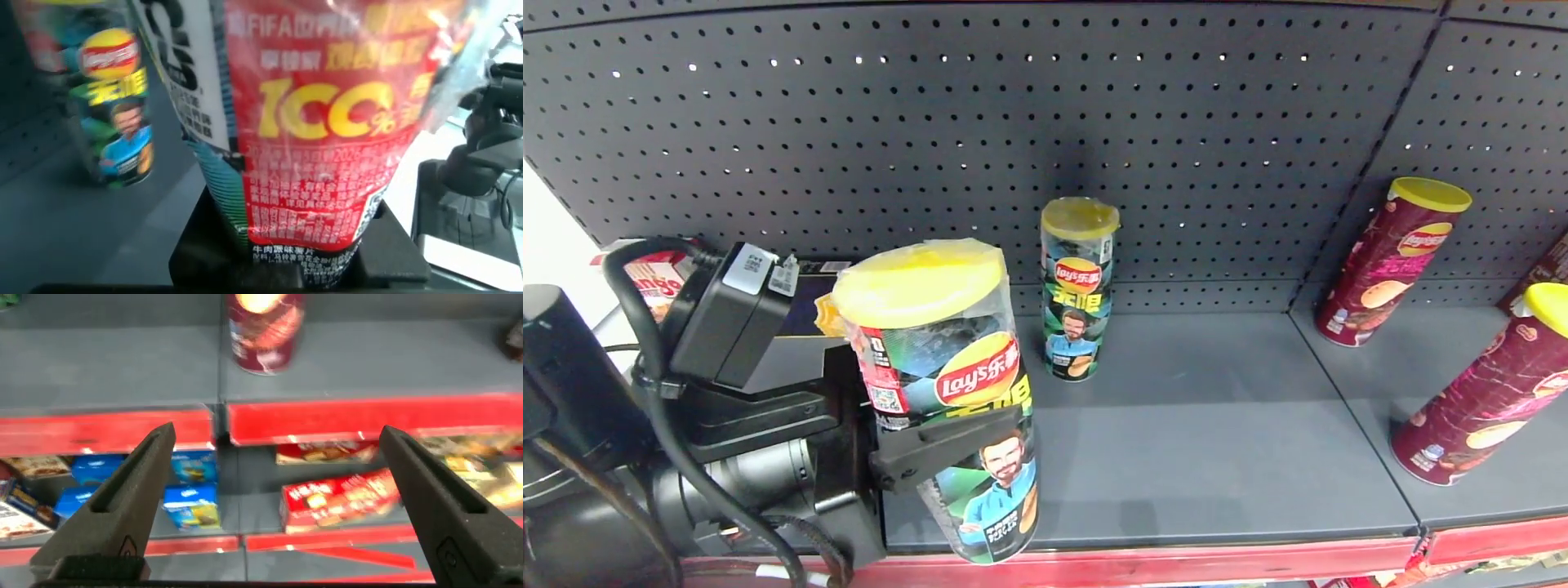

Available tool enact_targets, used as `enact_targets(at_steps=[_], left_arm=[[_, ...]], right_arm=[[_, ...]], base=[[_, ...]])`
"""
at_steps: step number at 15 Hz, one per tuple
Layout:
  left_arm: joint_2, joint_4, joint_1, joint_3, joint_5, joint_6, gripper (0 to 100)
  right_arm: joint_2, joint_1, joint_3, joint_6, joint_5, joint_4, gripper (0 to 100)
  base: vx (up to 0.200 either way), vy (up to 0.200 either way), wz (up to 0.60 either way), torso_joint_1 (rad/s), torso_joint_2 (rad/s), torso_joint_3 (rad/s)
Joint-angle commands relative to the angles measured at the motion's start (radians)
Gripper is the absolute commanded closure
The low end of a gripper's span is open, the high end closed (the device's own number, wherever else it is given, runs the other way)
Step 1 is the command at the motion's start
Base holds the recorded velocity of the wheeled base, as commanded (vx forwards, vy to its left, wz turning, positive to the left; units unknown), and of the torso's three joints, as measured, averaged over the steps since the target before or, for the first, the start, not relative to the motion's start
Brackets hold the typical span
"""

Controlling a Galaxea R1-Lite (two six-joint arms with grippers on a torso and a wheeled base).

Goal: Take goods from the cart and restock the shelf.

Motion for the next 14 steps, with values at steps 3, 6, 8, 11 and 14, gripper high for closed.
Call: enact_targets(at_steps=[3, 6, 8, 11, 14], left_arm=[[-0.019, 0.000, 0.011, 0.004, 0.001, -0.001, 100], [-0.019, 0.000, 0.023, 0.003, -0.001, -0.001, 100], [-0.018, -0.002, 0.029, 0.001, -0.001, -0.001, 100], [-0.018, -0.003, 0.055, -0.009, -0.001, -0.001, 100], [-0.010, -0.036, 0.083, -0.013, -0.001, -0.031, 100]], right_arm=[[0.001, -0.001, 0.000, 0.000, -0.001, 0.000, 0], [0.001, -0.001, 0.000, -0.001, 0.001, 0.002, 0], [0.001, -0.001, 0.000, -0.001, 0.002, 0.002, 0], [0.001, -0.001, 0.000, -0.003, 0.004, 0.002, 0], [0.021, 0.009, -0.002, -0.004, 0.019, 0.000, 0]], base=[[0.000, 0.000, 0.00, 0.000, 0.00, 0.000], [0.000, 0.000, 0.00, 0.000, 0.00, 0.000], [0.000, 0.000, 0.00, 0.000, 0.00, 0.000], [0.000, 0.000, 0.00, 0.000, 0.00, 0.000], [0.000, 0.000, 0.00, 0.000, 0.00, 0.000]])
